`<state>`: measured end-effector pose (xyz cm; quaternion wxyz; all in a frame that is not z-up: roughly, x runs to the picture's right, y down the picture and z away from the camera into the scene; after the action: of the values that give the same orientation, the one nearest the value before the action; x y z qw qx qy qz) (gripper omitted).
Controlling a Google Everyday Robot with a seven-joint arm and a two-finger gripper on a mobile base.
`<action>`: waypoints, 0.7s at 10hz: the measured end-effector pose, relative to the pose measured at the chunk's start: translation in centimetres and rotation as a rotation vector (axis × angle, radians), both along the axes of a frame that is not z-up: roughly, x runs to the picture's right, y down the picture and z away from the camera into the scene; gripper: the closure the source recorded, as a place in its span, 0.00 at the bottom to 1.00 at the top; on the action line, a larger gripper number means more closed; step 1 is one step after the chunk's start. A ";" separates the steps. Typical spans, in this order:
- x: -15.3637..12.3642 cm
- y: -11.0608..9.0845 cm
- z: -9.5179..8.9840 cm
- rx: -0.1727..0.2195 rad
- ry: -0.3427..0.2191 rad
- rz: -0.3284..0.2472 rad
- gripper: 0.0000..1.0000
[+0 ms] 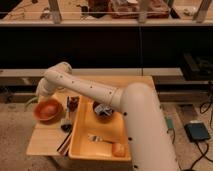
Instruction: Place pepper in red bowl
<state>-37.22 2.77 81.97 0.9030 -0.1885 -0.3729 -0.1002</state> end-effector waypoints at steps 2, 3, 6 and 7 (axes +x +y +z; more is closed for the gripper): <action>0.7 1.4 2.1 -0.023 0.034 -0.010 0.24; 1.2 2.0 3.0 -0.035 0.049 -0.009 0.20; 2.3 2.1 3.6 -0.054 0.054 0.001 0.20; 2.3 2.0 3.6 -0.053 0.048 -0.003 0.20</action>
<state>-34.94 4.78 85.53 0.9061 -0.2154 -0.3536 -0.0870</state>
